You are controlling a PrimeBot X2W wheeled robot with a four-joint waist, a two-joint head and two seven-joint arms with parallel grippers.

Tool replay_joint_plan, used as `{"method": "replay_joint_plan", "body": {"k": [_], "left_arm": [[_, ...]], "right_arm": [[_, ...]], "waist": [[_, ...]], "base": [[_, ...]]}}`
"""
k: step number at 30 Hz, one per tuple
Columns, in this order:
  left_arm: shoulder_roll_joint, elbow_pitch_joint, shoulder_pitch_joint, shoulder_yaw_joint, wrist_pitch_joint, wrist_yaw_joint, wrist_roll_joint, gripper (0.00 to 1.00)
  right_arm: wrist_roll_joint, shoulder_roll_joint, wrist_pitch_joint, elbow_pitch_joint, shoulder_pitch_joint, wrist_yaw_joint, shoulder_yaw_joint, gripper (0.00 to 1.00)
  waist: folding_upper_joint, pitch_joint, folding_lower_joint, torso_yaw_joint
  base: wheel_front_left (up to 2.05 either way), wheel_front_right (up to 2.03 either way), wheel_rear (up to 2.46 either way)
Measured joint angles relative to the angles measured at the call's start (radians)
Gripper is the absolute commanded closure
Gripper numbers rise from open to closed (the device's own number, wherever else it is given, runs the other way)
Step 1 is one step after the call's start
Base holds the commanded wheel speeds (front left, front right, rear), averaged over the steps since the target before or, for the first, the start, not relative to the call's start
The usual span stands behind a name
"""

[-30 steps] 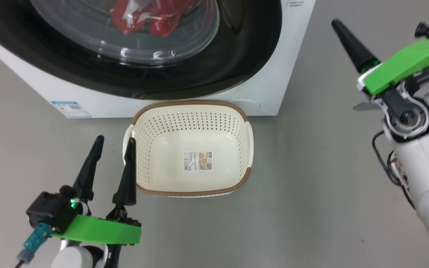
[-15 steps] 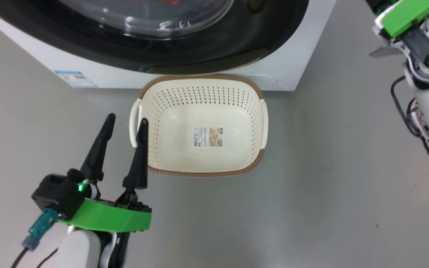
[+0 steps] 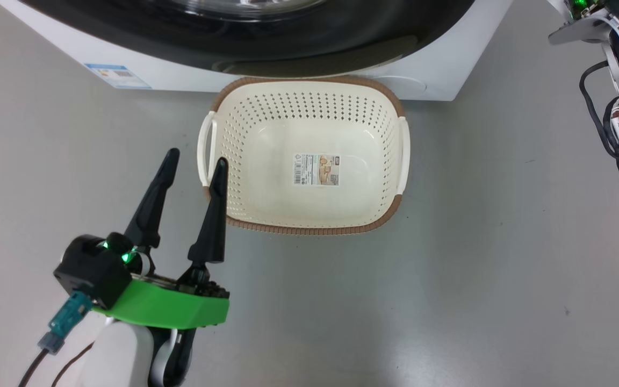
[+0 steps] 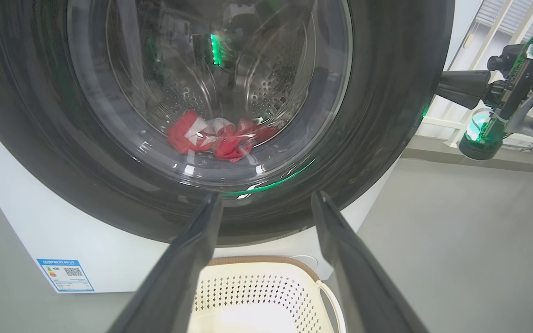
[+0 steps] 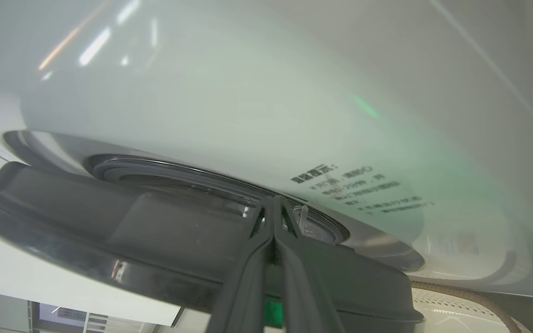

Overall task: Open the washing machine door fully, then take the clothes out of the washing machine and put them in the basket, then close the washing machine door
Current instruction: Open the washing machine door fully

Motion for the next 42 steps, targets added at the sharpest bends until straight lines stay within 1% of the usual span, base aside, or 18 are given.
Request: {"method": "replay_joint_plan", "body": {"k": [6,10,13,18,27,33,42], "left_arm": [[-0.001,0.000,-0.014,-0.004,0.000,0.000,0.003,0.00],[-0.002,0.003,-0.016,-0.005,0.000,0.000,0.003,0.00],[-0.002,0.008,-0.016,-0.006,0.000,0.000,0.003,0.00],[-0.002,0.019,-0.016,-0.005,0.000,0.000,0.003,0.00],[-0.002,0.034,-0.016,0.008,0.000,0.003,0.003,0.00],[-0.002,0.048,-0.011,0.020,0.000,0.012,0.003,0.00],[-0.002,0.073,-0.004,0.026,0.000,0.021,0.001,0.00]], "right_arm": [[0.022,0.015,0.050,0.022,-0.024,0.000,0.001,1.00],[0.043,0.013,0.095,0.026,-0.043,0.000,0.011,1.00],[0.043,0.001,0.129,0.016,-0.041,-0.001,0.031,1.00],[0.045,-0.002,0.179,-0.016,-0.031,-0.001,0.053,1.00],[0.053,0.005,0.210,-0.065,0.039,-0.001,0.077,1.00],[0.060,0.021,0.224,-0.094,0.093,-0.001,0.094,1.00],[0.079,0.053,0.245,-0.107,0.159,-0.001,0.092,1.00]], "waist": [[0.0000,0.021,0.0000,0.009],[0.0000,0.029,0.0000,0.010],[0.0000,0.022,0.0000,0.008],[0.0000,0.001,0.0000,0.002],[0.0000,-0.039,0.0000,-0.018],[0.0000,-0.068,0.0000,-0.035],[0.0000,-0.110,0.0000,-0.054]], "base": [[0.00,0.00,0.00],[0.00,0.00,0.00],[0.00,0.00,0.00],[0.00,0.00,0.00],[0.00,0.00,0.00],[0.00,0.00,0.00],[0.00,0.00,0.00]]}}
